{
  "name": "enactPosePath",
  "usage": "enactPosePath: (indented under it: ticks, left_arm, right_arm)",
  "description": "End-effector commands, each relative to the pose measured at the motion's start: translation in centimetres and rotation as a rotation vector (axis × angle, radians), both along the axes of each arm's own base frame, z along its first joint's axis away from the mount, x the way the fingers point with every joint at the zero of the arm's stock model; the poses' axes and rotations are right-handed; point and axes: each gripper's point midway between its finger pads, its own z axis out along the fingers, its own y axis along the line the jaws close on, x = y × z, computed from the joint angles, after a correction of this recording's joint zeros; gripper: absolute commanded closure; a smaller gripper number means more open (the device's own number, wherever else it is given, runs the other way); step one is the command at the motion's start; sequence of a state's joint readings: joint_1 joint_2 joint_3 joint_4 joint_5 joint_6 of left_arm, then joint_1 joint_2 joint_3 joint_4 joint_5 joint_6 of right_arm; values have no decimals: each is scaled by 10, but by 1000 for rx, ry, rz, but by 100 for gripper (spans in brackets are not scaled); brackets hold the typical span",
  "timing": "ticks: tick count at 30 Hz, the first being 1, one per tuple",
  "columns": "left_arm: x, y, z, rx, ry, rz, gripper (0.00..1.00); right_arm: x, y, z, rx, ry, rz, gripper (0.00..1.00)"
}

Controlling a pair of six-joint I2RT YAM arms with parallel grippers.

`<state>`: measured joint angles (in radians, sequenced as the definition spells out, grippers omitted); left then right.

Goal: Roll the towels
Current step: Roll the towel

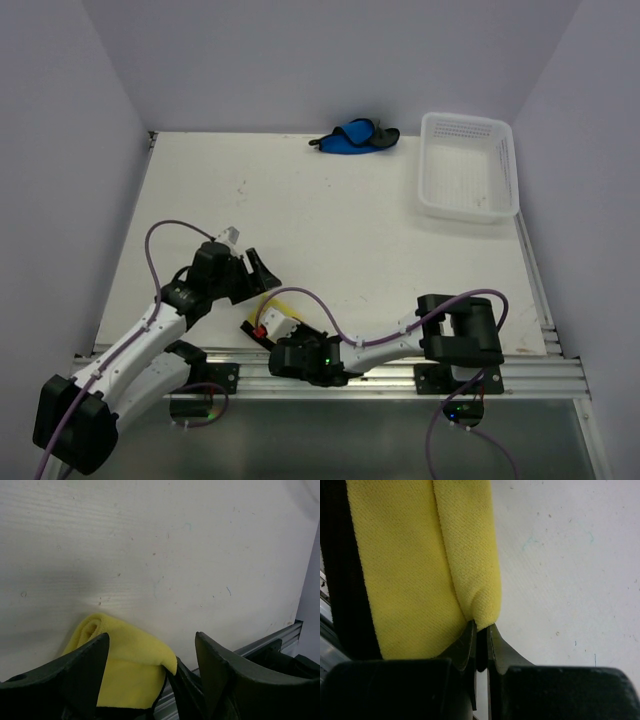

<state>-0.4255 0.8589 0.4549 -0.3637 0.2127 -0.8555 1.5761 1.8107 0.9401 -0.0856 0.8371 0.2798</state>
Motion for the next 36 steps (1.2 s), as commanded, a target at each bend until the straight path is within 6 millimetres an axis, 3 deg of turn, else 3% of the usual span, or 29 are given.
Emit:
enactPosePath:
  ticks: [1,5,20,24,30,36]
  left_arm:
    - [2,-1,14,-33,-8,30,27]
    - [2,-11,9,-90,3,10,28]
    - [-22,-10,-41,56,97,-10,31]
    - [-24,-1,-57,164,119,4,32]
    - [-23,14,-63,236,122,52,33]
    - [-22,29,-75,333,142,87,41]
  right_arm:
    - [-3,10,6,96,40,-15,100]
    - [-4,11,5,99,43,-12,100]
    - [-1,6,5,117,39,-33,100]
    - [1,4,7,128,37,-45,100]
    - [1,1,8,139,34,-52,100]
    - [1,3,10,146,25,-40,100]
